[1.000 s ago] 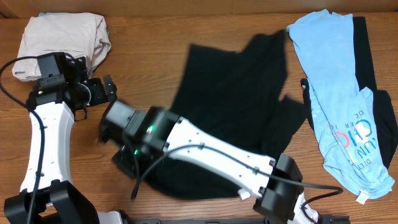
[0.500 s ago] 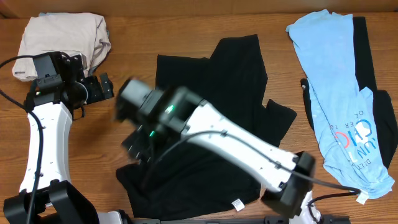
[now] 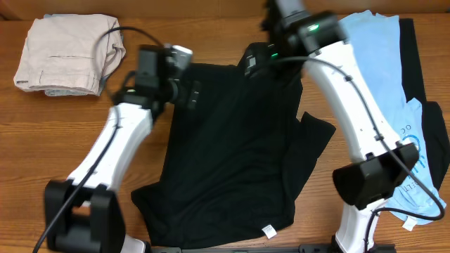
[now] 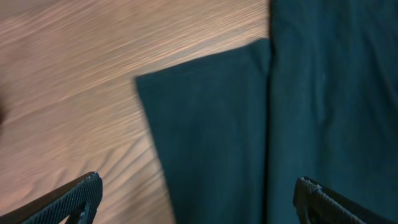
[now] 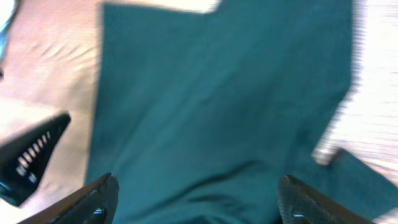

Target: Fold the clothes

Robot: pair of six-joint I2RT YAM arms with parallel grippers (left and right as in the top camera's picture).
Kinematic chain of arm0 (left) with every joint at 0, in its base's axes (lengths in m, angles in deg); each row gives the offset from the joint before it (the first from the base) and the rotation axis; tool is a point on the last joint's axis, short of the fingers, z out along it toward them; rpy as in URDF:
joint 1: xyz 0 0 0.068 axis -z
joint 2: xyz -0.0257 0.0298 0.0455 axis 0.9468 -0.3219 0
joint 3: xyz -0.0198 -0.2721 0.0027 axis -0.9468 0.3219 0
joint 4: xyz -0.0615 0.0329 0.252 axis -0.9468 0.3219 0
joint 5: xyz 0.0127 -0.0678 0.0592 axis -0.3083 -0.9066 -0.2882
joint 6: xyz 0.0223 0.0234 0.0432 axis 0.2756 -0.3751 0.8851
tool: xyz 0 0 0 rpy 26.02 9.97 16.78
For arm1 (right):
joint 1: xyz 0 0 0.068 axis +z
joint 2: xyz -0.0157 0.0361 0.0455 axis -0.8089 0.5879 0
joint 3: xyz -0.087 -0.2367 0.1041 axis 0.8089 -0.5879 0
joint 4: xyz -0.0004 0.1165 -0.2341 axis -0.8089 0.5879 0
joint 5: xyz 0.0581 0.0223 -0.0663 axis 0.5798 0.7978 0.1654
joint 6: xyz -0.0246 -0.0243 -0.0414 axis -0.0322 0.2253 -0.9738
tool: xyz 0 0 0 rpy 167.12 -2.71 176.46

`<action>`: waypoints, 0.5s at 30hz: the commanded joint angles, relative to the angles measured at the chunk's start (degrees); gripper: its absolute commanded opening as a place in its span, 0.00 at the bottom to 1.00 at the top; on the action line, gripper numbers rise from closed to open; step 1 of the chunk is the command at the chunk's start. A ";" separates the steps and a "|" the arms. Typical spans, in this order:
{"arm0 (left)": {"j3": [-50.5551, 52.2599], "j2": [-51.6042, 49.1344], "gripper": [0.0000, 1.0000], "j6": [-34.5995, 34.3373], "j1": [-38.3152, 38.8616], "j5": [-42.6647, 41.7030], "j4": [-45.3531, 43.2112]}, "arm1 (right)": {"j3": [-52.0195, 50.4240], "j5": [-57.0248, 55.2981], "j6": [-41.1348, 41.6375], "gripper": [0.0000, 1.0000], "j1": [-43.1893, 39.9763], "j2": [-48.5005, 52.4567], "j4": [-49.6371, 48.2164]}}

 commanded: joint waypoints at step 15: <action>-0.92 -19.43 1.00 2.10 4.37 3.45 -11.08 | -1.92 -0.57 0.09 0.89 -5.51 -1.88 -3.02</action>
